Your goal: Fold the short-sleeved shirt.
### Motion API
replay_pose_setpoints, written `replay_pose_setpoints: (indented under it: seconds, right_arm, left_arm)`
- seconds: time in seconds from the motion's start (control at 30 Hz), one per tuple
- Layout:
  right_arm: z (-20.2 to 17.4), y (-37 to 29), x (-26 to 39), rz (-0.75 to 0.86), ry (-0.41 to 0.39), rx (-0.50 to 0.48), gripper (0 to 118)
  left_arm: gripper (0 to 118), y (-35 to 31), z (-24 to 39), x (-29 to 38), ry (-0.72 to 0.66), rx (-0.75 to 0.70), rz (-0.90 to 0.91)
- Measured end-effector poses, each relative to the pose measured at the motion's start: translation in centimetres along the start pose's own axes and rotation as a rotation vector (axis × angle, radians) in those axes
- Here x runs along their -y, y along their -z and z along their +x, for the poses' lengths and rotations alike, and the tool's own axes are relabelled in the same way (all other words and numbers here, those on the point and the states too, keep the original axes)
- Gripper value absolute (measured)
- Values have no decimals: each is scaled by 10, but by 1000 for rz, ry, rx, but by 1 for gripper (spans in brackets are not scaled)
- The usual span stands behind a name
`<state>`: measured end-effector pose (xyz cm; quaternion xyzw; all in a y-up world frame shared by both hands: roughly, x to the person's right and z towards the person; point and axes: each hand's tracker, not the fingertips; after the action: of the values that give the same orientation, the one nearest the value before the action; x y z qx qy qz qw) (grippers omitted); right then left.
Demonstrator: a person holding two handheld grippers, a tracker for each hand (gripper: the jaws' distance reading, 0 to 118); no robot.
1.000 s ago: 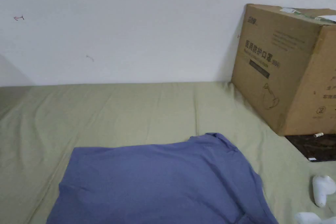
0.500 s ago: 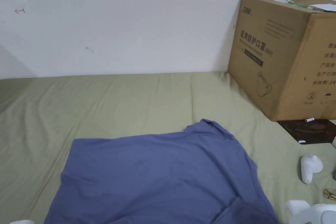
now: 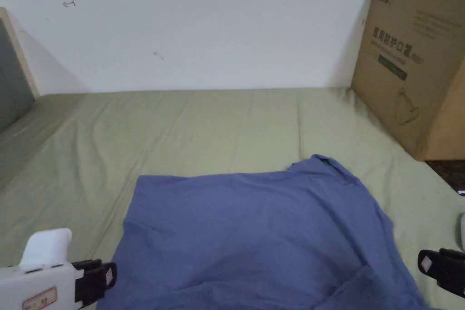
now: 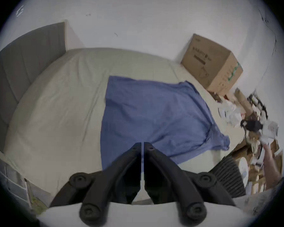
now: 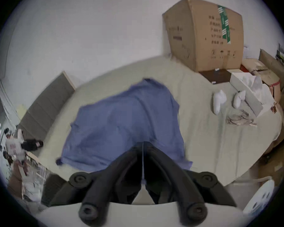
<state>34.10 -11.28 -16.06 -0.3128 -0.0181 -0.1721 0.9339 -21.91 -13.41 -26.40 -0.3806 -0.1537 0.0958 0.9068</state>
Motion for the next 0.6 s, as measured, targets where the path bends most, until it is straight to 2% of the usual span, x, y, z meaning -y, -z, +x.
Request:
replay_pose_setpoints:
  seconds: [0.1, 0.13, 0.23, 0.3, 0.33, 0.37, 0.43, 0.47, 0.6]
  right_arm:
    - [-9, -5, -4, 23, 9, -24, 0]
    - [-11, -4, -4, 20, 10, -30, 0]
    - [-15, 1, 0, -26, 5, -96, 0]
    - [-9, 9, 3, -52, -6, -78, 0]
    - [-9, 12, 6, -70, -18, -67, 0]
    - [-10, 14, 8, -82, -24, -60, 0]
    - [-3, 20, 11, -99, -14, -48, 0]
    - [0, 21, 13, -110, 3, -53, 0]
    - [14, 26, 16, -133, 78, -69, 0]
  left_arm:
    - [2, 18, -32, -10, -72, 4, -31]
    - [2, -16, -7, -10, -83, -19, -70]
    - [2, 3, -31, -5, -69, -82, -291]
    - [2, 17, -42, 7, -89, -91, -323]
    - [9, 23, -55, 10, -139, -95, -299]
    - [33, 25, -65, 11, -169, -99, -294]
    - [115, 51, -71, 21, -161, -120, -334]
    - [118, 58, -76, 23, -140, -127, -338]
    - [115, 96, -74, 30, -84, -182, -395]
